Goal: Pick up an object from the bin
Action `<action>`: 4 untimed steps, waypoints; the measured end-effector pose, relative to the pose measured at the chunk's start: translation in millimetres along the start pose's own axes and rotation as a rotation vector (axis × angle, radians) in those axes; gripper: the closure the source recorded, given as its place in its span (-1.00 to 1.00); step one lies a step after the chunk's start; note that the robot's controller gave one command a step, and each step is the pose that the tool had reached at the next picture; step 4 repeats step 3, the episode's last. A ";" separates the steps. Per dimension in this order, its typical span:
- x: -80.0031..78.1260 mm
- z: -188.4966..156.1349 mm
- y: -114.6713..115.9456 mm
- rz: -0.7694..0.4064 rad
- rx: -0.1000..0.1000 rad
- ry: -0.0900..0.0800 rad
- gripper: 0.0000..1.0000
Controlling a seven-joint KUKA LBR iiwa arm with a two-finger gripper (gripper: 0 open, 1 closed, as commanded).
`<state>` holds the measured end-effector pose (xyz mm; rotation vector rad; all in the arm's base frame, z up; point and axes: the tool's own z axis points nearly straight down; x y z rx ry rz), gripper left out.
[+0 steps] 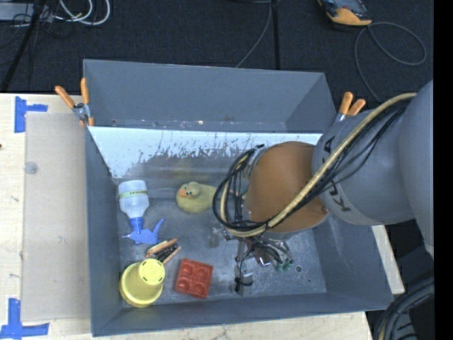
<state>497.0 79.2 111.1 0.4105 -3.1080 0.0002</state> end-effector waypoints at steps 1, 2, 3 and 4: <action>-23.2 0.9 25.2 0.006 0.004 -0.017 -1.00; -19.1 31.0 56.3 -0.073 -0.002 -0.007 -1.00; -25.4 34.3 101.3 -0.276 0.007 -0.037 1.00; -25.4 34.3 101.3 -0.276 0.007 -0.037 1.00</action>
Offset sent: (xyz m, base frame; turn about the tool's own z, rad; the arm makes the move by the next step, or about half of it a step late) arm -0.0031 0.0507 -0.0411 -0.0966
